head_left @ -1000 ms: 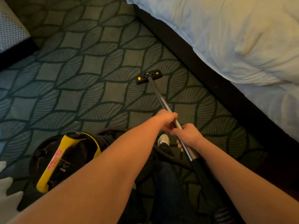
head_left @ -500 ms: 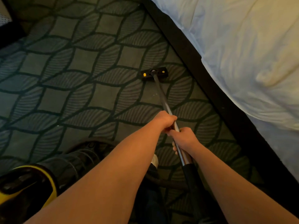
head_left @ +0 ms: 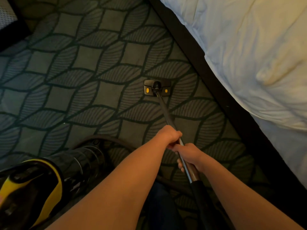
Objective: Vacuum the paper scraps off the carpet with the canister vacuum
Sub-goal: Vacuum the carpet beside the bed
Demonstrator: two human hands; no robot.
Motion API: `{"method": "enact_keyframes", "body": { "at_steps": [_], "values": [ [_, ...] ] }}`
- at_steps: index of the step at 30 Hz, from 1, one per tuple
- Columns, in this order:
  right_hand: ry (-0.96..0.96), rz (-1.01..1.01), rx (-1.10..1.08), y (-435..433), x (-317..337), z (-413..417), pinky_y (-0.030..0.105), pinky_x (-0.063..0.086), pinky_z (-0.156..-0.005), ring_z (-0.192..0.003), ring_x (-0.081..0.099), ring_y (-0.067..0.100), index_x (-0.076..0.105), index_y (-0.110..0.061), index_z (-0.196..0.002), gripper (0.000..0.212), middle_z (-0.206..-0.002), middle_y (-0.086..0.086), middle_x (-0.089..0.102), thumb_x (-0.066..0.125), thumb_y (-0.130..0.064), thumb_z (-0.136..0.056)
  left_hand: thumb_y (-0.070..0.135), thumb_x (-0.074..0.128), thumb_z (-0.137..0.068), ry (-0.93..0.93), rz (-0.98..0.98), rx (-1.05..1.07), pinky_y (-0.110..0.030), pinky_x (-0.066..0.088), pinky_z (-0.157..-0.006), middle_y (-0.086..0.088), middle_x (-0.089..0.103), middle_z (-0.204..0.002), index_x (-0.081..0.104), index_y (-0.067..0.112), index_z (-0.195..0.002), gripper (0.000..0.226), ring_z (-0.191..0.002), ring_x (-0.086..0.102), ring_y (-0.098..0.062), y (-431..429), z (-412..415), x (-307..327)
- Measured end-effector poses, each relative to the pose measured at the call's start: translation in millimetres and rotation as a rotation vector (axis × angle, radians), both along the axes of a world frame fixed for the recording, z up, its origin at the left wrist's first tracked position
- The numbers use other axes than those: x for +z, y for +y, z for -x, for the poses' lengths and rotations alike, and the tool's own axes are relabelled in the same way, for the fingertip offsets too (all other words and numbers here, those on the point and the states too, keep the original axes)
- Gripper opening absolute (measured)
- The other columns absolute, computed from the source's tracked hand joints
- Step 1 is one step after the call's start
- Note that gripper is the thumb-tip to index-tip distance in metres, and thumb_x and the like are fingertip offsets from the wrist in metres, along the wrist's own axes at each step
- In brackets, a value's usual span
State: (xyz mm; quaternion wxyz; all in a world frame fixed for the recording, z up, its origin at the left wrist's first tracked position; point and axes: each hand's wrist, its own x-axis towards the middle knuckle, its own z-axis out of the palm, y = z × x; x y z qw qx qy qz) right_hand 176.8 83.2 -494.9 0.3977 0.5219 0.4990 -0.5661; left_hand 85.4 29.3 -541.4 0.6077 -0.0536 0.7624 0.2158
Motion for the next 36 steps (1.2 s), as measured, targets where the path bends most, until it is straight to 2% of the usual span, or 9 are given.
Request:
{"method": "enact_keyframes", "body": {
  "at_steps": [5, 8, 14, 19, 21, 25, 30, 34, 36],
  "values": [
    [-0.009, 0.047, 0.032, -1.2, 0.9, -30.6, 0.025, 0.048, -0.041, -0.042, 0.054, 0.017, 0.052, -0.005, -0.097, 0.02, -0.056, 0.008, 0.054, 0.055, -0.024, -0.094, 0.028, 0.056, -0.097, -0.021, 0.003, 0.011, -0.039, 0.061, -0.077, -0.014, 0.068, -0.086, 0.059, 0.007, -0.083, 0.026, -0.082, 0.071, -0.028, -9.5, -28.4, 10.2],
    [-0.018, 0.05, 0.063, -12.2, 0.6, -54.3, 0.025, 0.048, -0.042, -0.04, 0.053, 0.016, 0.049, -0.006, -0.1, 0.02, -0.051, 0.006, 0.054, 0.053, -0.025, -0.095, 0.027, 0.056, -0.096, -0.022, 0.006, 0.016, -0.039, 0.061, -0.076, -0.012, 0.065, -0.075, 0.057, 0.006, -0.078, 0.027, -0.074, 0.069, -0.027, -20.6, -53.9, 7.1],
    [-0.063, 0.028, 0.142, -29.3, 7.2, -102.1, 0.027, 0.049, -0.045, -0.046, 0.053, 0.017, 0.05, -0.006, -0.095, 0.021, -0.06, 0.009, 0.053, 0.051, -0.027, -0.097, 0.024, 0.054, -0.098, -0.071, -0.011, 0.068, -0.032, 0.058, -0.057, -0.012, 0.063, -0.071, 0.056, 0.005, -0.08, 0.027, -0.059, 0.063, -0.022, -41.3, -106.6, 8.2],
    [-0.135, 0.028, 0.191, -32.2, 21.2, -128.7, 0.024, 0.048, -0.043, -0.045, 0.052, 0.015, 0.052, -0.007, -0.094, 0.02, -0.063, 0.008, 0.052, 0.052, -0.026, -0.097, 0.021, 0.054, -0.098, -0.143, -0.019, 0.139, -0.043, 0.059, -0.083, -0.016, 0.063, -0.084, 0.058, -0.001, -0.096, 0.023, -0.074, 0.065, -0.028, -48.0, -138.7, 22.0],
    [-0.152, 0.016, 0.215, -31.2, 23.0, -134.7, 0.023, 0.048, -0.043, -0.046, 0.052, 0.015, 0.053, -0.008, -0.095, 0.02, -0.064, 0.007, 0.053, 0.053, -0.027, -0.096, 0.021, 0.052, -0.099, -0.154, -0.025, 0.144, -0.04, 0.059, -0.083, -0.018, 0.063, -0.095, 0.058, 0.0, -0.105, 0.023, -0.084, 0.065, -0.03, -48.8, -144.2, 27.1],
    [-0.105, -0.021, 0.2, -33.0, 30.7, -134.7, 0.021, 0.044, -0.039, -0.044, 0.05, 0.016, 0.052, -0.006, -0.089, 0.017, -0.059, 0.008, 0.051, 0.054, -0.022, -0.094, 0.024, 0.055, -0.097, -0.125, -0.03, 0.155, -0.044, 0.059, -0.083, -0.019, 0.066, -0.097, 0.058, 0.0, -0.1, 0.024, -0.086, 0.07, -0.032, -47.2, -145.0, 34.6],
    [-0.037, -0.124, 0.215, -27.9, 47.5, -133.1, 0.022, 0.044, -0.038, -0.043, 0.052, 0.017, 0.056, 0.0, -0.098, 0.02, -0.06, 0.011, 0.054, 0.058, -0.019, -0.092, 0.031, 0.057, -0.094, -0.042, -0.063, 0.121, -0.045, 0.059, -0.085, -0.018, 0.068, -0.102, 0.06, 0.005, -0.098, 0.027, -0.089, 0.07, -0.033, -41.6, -140.6, 40.8],
    [0.039, -0.204, 0.256, -15.6, 55.0, -119.1, 0.024, 0.046, -0.037, -0.044, 0.053, 0.017, 0.055, 0.001, -0.097, 0.02, -0.061, 0.011, 0.055, 0.058, -0.019, -0.094, 0.037, 0.055, -0.093, 0.106, -0.103, 0.086, -0.041, 0.056, -0.089, -0.015, 0.066, -0.109, 0.061, 0.005, -0.113, 0.038, -0.097, 0.066, -0.03, -28.8, -127.9, 37.8],
    [0.074, -0.229, 0.253, -9.8, 46.8, -104.8, 0.027, 0.048, -0.041, -0.045, 0.055, 0.019, 0.056, 0.0, -0.091, 0.022, -0.061, 0.012, 0.057, 0.058, -0.022, -0.093, 0.036, 0.054, -0.094, 0.153, -0.112, 0.092, -0.036, 0.055, -0.084, -0.013, 0.064, -0.106, 0.06, 0.004, -0.117, 0.04, -0.095, 0.064, -0.028, -22.2, -113.3, 30.9]
  ]
}}
